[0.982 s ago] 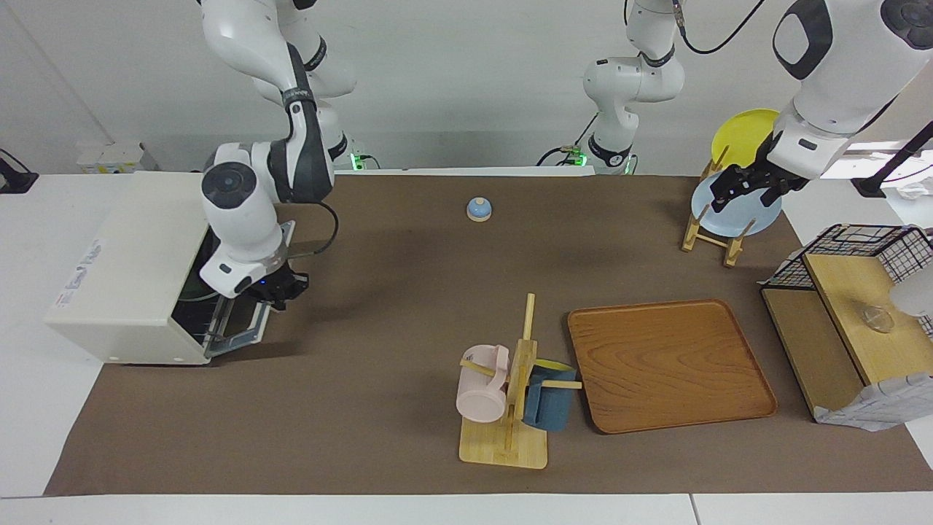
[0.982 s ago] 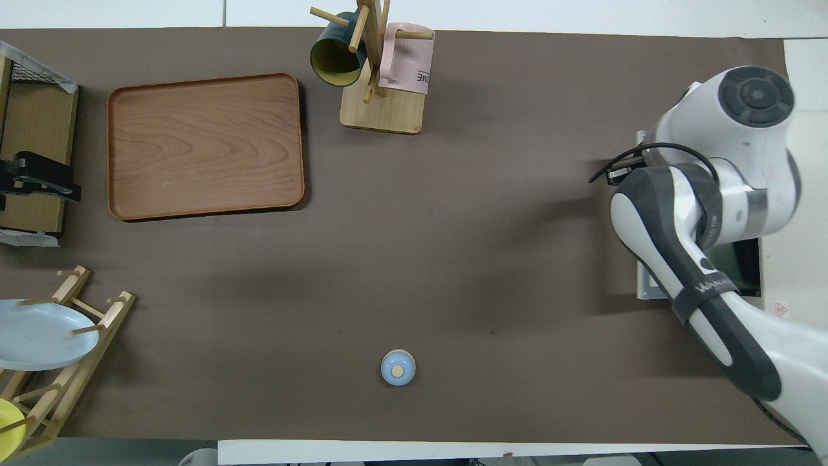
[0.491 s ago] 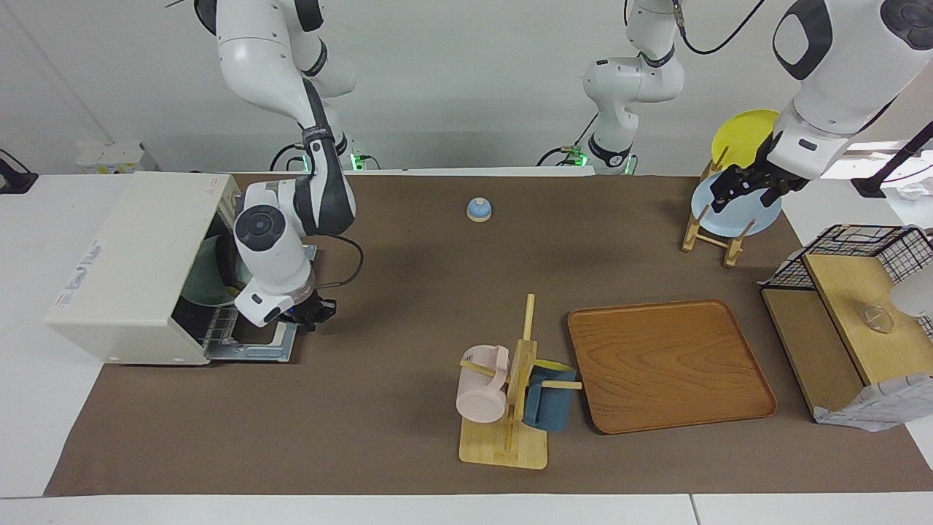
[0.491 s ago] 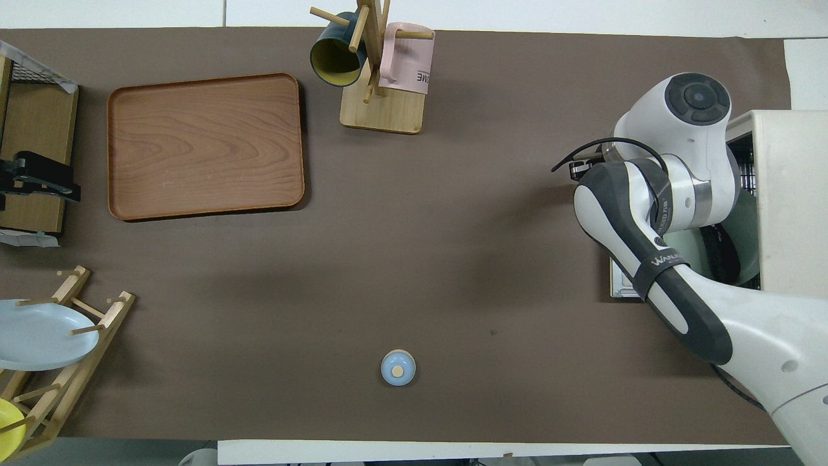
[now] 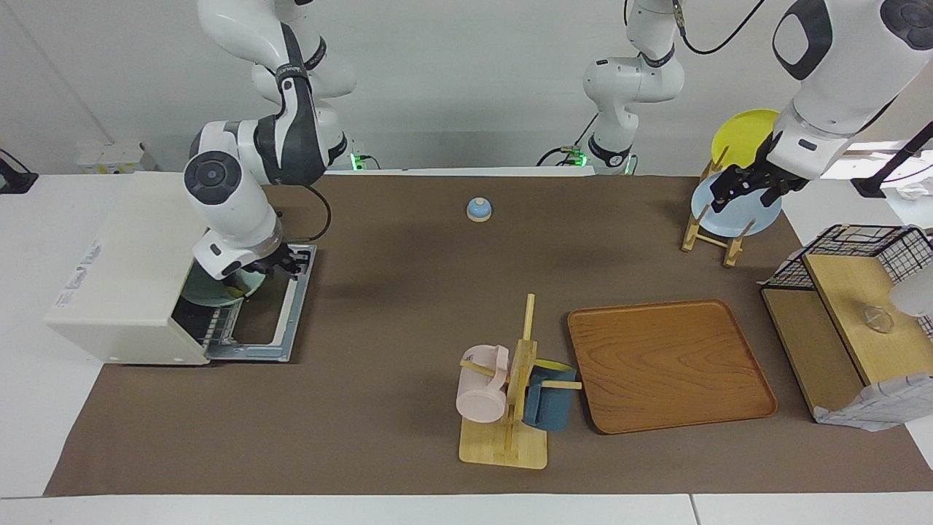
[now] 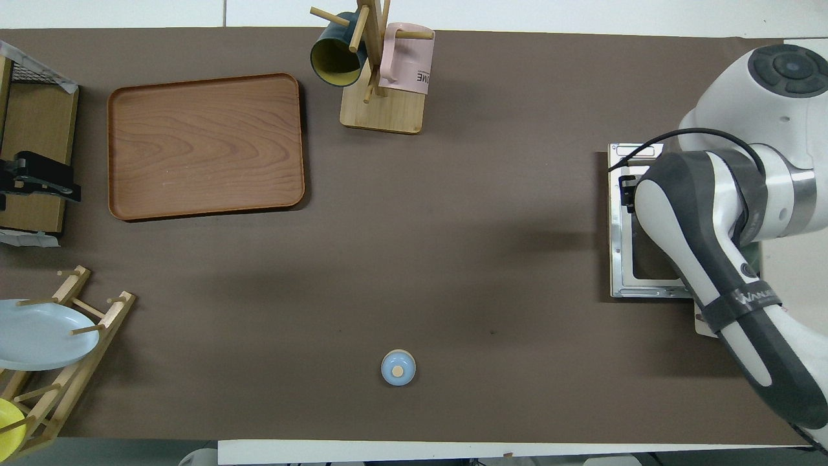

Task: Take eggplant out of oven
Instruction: 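Reach the right gripper into the open oven and grasp the green plate, then pull the green plate out of the oven with the right gripper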

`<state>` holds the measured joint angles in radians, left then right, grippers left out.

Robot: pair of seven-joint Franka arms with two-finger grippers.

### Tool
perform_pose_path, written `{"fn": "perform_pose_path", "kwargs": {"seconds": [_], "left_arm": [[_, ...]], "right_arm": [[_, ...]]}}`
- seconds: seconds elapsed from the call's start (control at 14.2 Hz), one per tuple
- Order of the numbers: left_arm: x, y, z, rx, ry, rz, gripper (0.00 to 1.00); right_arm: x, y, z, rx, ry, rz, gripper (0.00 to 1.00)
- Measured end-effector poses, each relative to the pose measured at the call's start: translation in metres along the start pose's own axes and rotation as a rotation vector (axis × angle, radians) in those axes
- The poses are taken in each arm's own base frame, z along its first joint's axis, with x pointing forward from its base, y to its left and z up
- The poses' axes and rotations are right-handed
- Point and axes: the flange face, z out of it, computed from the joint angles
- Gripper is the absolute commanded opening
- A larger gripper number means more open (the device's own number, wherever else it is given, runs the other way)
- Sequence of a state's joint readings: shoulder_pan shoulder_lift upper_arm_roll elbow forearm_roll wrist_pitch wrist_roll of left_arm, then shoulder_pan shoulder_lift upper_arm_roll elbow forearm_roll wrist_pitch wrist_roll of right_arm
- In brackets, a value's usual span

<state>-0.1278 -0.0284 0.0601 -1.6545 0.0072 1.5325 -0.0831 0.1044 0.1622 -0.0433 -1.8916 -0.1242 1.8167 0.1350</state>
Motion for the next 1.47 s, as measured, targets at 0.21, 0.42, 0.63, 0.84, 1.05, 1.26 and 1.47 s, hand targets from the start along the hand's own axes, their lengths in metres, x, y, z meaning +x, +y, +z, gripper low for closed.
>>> {"fn": "perform_pose_path", "kwargs": {"seconds": [0.21, 0.42, 0.63, 0.84, 1.05, 1.26, 1.47], "left_arm": [[0.000, 0.000, 0.000, 0.000, 0.000, 0.000, 1.00], [0.000, 0.000, 0.000, 0.000, 0.000, 0.000, 1.00], [0.000, 0.000, 0.000, 0.000, 0.000, 0.000, 1.00], [0.000, 0.000, 0.000, 0.000, 0.000, 0.000, 1.00], [0.000, 0.000, 0.000, 0.000, 0.000, 0.000, 1.00], [0.000, 0.000, 0.000, 0.000, 0.000, 0.000, 1.00], [0.000, 0.000, 0.000, 0.000, 0.000, 0.000, 1.00]], "right_arm": [[-0.004, 0.006, 0.025, -0.045, -0.018, -0.012, 0.46], [-0.011, 0.007, 0.041, -0.094, -0.014, -0.039, 0.40], [-0.018, 0.009, 0.049, -0.130, -0.003, -0.060, 0.17], [-0.021, 0.007, 0.051, -0.144, -0.005, -0.076, 0.00], [-0.021, -0.010, 0.038, -0.173, 0.026, -0.118, 0.00], [-0.024, -0.083, 0.006, -0.195, 0.044, -0.146, 0.00], [-0.023, -0.195, -0.033, -0.150, 0.065, -0.072, 0.00]]}}
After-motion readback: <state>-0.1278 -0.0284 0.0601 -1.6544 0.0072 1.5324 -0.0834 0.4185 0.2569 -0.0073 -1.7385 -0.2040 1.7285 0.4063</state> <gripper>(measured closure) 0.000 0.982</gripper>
